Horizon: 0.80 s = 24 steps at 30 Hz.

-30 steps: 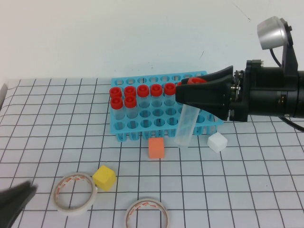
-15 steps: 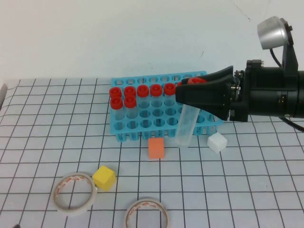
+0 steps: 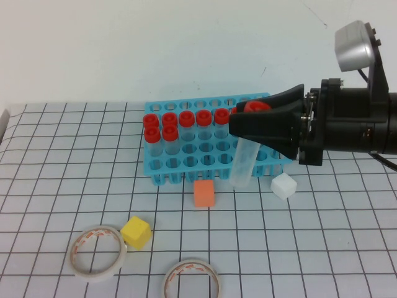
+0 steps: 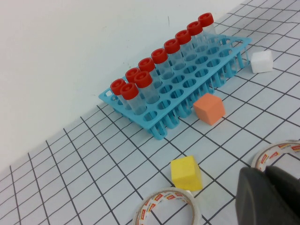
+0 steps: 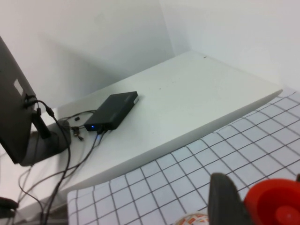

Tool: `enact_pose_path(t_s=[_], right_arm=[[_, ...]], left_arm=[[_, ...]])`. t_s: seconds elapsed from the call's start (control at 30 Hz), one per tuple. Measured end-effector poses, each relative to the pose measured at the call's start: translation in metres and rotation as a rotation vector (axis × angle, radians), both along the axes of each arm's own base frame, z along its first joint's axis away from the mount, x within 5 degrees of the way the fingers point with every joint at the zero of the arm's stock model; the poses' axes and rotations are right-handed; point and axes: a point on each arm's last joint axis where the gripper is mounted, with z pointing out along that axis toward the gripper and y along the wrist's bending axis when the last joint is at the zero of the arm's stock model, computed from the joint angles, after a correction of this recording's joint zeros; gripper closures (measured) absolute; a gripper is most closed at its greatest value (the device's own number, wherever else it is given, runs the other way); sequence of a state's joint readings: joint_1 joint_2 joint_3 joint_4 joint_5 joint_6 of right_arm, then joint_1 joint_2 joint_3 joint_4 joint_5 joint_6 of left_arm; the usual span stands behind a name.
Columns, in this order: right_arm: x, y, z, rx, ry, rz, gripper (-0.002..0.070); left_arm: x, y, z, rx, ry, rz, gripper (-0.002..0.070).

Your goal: Place the test tubes

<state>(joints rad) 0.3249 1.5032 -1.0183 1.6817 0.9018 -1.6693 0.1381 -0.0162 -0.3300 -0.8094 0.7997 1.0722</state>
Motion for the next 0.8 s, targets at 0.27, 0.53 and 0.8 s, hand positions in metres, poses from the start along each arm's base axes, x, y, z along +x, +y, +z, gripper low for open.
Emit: enact_pose_path(t_s=[0.27, 0.53, 0.8], right_arm=[[0.006, -0.002, -0.003, -0.045, -0.046, -0.062, 0.0405], [0.013, 0.006, 0.012, -0.066, -0.087, -0.131, 0.0405], [0.026, 0.035, 0.015, -0.214, -0.035, -0.365, 0.0405]], left_arm=[[0.000, 0.000, 0.000, 0.000, 0.001, -0.001, 0.0676], [0.000, 0.000, 0.000, 0.000, 0.001, -0.001, 0.0676], [0.000, 0.000, 0.000, 0.001, 0.003, -0.002, 0.0676]])
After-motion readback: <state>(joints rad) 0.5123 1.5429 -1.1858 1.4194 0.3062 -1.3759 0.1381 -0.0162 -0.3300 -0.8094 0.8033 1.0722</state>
